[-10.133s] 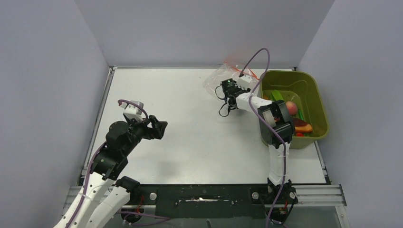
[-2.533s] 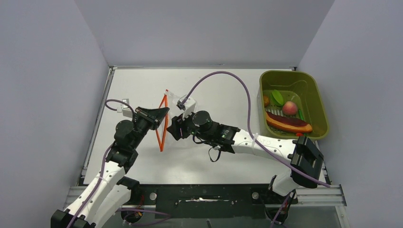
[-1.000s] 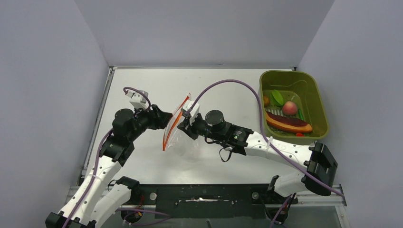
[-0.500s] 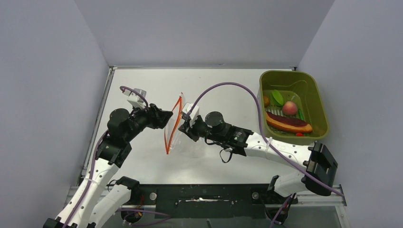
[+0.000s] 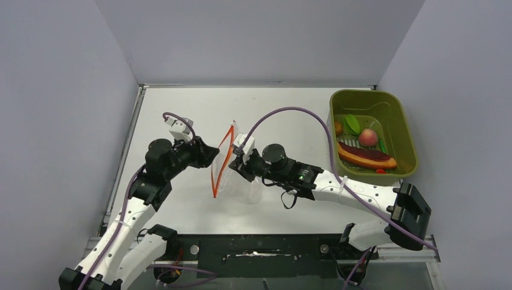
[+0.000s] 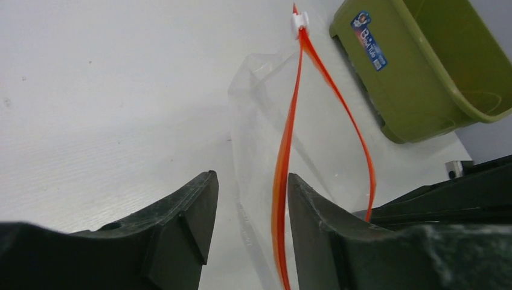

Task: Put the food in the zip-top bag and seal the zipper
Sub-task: Open the zipper of the food storage bag.

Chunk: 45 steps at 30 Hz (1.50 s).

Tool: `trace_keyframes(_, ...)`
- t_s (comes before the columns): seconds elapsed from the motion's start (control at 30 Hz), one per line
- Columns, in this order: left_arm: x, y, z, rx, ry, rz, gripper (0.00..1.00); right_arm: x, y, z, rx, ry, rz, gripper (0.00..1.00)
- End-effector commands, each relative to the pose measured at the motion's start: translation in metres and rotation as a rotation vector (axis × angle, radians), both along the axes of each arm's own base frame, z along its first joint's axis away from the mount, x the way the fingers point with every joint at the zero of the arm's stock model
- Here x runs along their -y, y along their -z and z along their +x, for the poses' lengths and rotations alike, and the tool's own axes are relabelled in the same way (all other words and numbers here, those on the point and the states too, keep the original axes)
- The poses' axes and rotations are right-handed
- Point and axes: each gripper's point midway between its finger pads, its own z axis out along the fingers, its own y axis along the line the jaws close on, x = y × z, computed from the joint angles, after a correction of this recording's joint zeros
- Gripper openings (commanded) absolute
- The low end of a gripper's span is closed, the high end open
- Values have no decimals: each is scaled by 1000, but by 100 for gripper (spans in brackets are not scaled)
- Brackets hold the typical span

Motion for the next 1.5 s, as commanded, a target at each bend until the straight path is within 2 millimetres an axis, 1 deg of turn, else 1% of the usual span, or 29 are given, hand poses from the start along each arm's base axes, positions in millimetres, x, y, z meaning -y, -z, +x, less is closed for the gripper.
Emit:
trace_keyframes(0.0,4,-3,3,43,27,12,37,3,-36,0,74,0,95,0)
trace_keyframes(0.13,1,-9,4,79,13,16,3,4,-31,3,70,17,92,0)
trace_keyframes(0.17,0,-12,4,92,10,19,0,4,-31,3,67,19,96,0)
trace_keyframes(0.23,-3,-21,6,122,-3,23,0,4,-32,5,54,37,111,0)
trace_keyframes(0.27,-5,-28,7,142,-17,23,0,5,-34,7,39,63,126,2)
trace_keyframes(0.33,-8,-46,10,198,-33,26,0,12,-46,20,-18,190,178,14)
trace_keyframes(0.37,-9,-55,12,230,-39,29,0,15,-55,25,-54,248,218,20)
trace_keyframes(0.43,-15,-75,17,293,-74,40,0,21,-76,30,-124,334,313,34)
trace_keyframes(0.53,-26,-98,25,342,-152,38,0,31,-108,32,-178,405,444,52)
trace_keyframes(0.57,-27,-103,28,349,-167,34,0,33,-115,34,-190,430,476,55)
trace_keyframes(0.6,-27,-105,29,349,-170,32,0,35,-120,37,-201,456,503,56)
trace_keyframes(0.63,-26,-103,31,337,-171,36,0,35,-124,39,-213,477,524,57)
trace_keyframes(0.67,-26,-102,33,325,-177,39,0,36,-122,43,-232,514,533,57)
trace_keyframes(0.7,-26,-98,35,304,-186,44,0,37,-125,47,-250,560,551,57)
trace_keyframes(0.77,-25,-90,37,277,-198,50,0,38,-119,56,-298,663,557,57)
trace_keyframes(0.83,-22,-86,36,276,-202,50,0,34,-116,63,-330,714,553,58)
trace_keyframes(0.93,-18,-80,36,273,-212,54,0,20,-115,67,-360,717,557,59)
trace_keyframes(1.0,-14,-77,35,270,-210,59,0,14,-111,71,-363,733,551,59)
trace_keyframes(1.13,-8,-70,34,260,-205,63,0,9,-94,79,-362,771,521,60)
trace_keyframes(1.23,-4,-67,34,253,-204,65,0,4,-78,81,-370,778,468,60)
trace_keyframes(1.3,-2,-68,34,252,-200,62,0,7,-67,83,-365,808,420,60)
trace_keyframes(1.33,-1,-70,33,257,-196,57,0,11,-62,84,-361,833,400,57)
trace_keyframes(1.37,-1,-71,33,263,-196,61,0,17,-56,86,-355,860,382,52)
trace_keyframes(1.43,-5,-76,35,282,-211,81,0,29,-48,90,-340,897,355,38)
trace_keyframes(1.47,-10,-78,37,290,-234,102,0,36,-43,90,-336,910,342,34)
